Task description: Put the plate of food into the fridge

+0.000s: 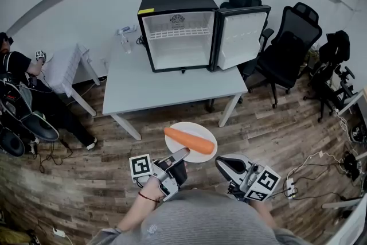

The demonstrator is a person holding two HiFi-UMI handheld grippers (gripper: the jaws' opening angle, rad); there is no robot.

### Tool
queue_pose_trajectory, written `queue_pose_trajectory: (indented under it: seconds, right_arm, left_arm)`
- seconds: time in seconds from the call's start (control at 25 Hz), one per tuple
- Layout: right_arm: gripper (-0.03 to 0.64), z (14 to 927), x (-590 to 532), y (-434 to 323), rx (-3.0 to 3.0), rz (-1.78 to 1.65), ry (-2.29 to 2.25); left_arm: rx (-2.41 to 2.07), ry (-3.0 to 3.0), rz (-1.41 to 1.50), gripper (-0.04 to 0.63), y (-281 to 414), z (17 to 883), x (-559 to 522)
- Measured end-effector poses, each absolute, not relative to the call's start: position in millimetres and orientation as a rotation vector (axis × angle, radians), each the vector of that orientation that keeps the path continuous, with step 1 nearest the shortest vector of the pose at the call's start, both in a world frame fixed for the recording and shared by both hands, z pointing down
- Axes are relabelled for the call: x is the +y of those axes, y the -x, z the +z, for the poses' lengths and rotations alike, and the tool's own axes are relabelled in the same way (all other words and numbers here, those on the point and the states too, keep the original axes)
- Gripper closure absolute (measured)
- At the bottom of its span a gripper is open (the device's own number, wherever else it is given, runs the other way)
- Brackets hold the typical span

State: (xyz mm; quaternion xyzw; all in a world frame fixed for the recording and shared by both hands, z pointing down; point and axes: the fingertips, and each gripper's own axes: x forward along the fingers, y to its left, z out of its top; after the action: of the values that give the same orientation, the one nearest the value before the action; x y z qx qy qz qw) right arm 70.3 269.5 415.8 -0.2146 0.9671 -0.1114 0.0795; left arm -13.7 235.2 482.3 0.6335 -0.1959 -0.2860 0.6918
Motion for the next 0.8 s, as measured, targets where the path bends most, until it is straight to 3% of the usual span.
queue_pose_trajectory:
  seconds: [0.8]
  right_arm:
    - [0.603,419.5,269.1,-70.1,2.909,-0.305,0.646]
  left_arm:
    - [-0.444,-1.42,-0.635,0.546,13.1,483.6,233.3]
